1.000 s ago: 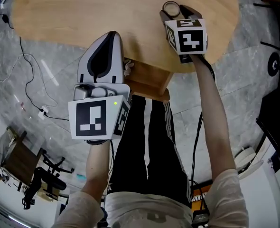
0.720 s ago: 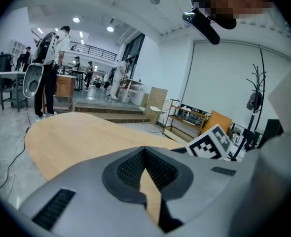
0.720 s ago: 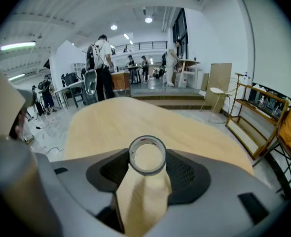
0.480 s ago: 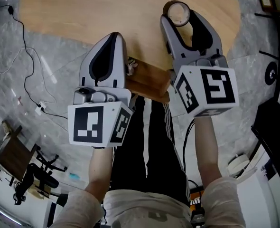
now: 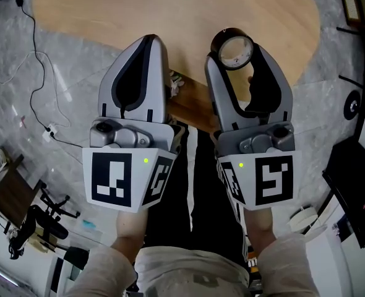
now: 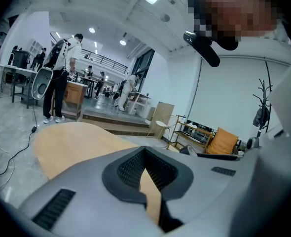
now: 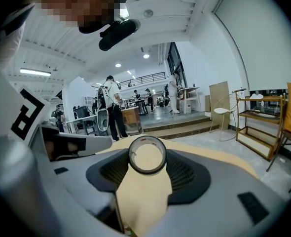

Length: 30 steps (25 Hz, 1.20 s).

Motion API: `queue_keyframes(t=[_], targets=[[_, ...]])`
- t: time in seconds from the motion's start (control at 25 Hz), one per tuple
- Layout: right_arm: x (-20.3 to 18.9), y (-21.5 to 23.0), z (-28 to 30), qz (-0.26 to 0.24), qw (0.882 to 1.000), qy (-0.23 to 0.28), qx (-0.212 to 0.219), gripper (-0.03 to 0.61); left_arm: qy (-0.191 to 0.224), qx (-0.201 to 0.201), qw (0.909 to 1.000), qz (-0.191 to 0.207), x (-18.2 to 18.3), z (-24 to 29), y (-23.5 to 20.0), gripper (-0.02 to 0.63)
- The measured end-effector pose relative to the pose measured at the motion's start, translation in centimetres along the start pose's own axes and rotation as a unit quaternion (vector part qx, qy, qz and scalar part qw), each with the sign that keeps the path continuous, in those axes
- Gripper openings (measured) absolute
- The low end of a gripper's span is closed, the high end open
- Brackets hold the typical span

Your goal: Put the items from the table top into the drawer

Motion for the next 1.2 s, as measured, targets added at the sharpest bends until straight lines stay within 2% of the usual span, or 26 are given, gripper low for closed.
queue_keyframes(t=[0.16, 0.28, 0.4, 0.48, 0.52, 0.6, 0.72, 0.8, 0.92, 0.96, 1.04, 1.2], targets=[[-0.4, 0.1, 0.2, -0.006, 1.000, -0.007, 0.006, 0.245, -0.002, 0.008, 1.0000, -0.002, -0.4, -0.3, -0.3, 0.008], [-2.2, 0.0, 0.7, -0.018, 0.999, -0.024, 0.015, 0.245, -0.012, 0.013, 0.9998, 0.002, -1.3, -0.3, -0.7, 0.008], [-5.5, -0.8, 1.4, -0.072, 0.996, -0.041, 0.037, 0.245, -0.021, 0.019, 0.9996, 0.008, -2.3, -0.3, -1.3, 0.008], [-9.6, -1.5, 1.4, -0.116, 0.987, -0.091, 0.070, 0.245, -0.027, 0.023, 0.9993, 0.007, -3.2, -0.5, -1.8, 0.008], [-12.3, -1.8, 1.0, -0.145, 0.977, -0.130, 0.091, 0.245, -0.031, 0.025, 0.9992, 0.006, -3.7, -0.6, -2.0, 0.008], [-17.8, -2.4, 0.1, -0.219, 0.947, -0.195, 0.132, 0.245, -0.040, 0.029, 0.9988, 0.007, -4.7, -1.0, -2.5, 0.008], [-25.5, -2.8, -1.5, -0.335, 0.886, -0.259, 0.189, 0.245, -0.051, 0.036, 0.9980, 0.005, -5.7, -1.8, -3.5, 0.008], [-30.0, -2.4, -2.3, -0.374, 0.848, -0.307, 0.216, 0.245, -0.055, 0.041, 0.9977, 0.004, -5.9, -2.2, -4.1, 0.008], [-34.6, -1.1, -3.0, -0.410, 0.798, -0.371, 0.238, 0.245, -0.054, 0.039, 0.9977, 0.003, -5.8, -2.5, -4.3, 0.008], [-35.4, -0.7, -2.9, -0.419, 0.785, -0.388, 0.238, 0.245, -0.052, 0.038, 0.9979, 0.004, -5.7, -2.5, -4.3, 0.008], [-36.6, -0.1, -2.6, -0.431, 0.767, -0.414, 0.233, 0.245, -0.051, 0.036, 0.9981, 0.007, -5.6, -2.6, -4.4, 0.008], [-37.5, 0.1, -2.0, -0.436, 0.751, -0.443, 0.221, 0.245, -0.053, 0.035, 0.9980, 0.002, -5.8, -2.9, -4.3, 0.008]])
Point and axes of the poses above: the fingertips, and each gripper's own axes: z forward along the fingers, y to its right, x out of its top, the point moved 3 cm from there along -z, backward along the fingers, and after that the axes turned 8 degrees about z, right-handed, at the moved point
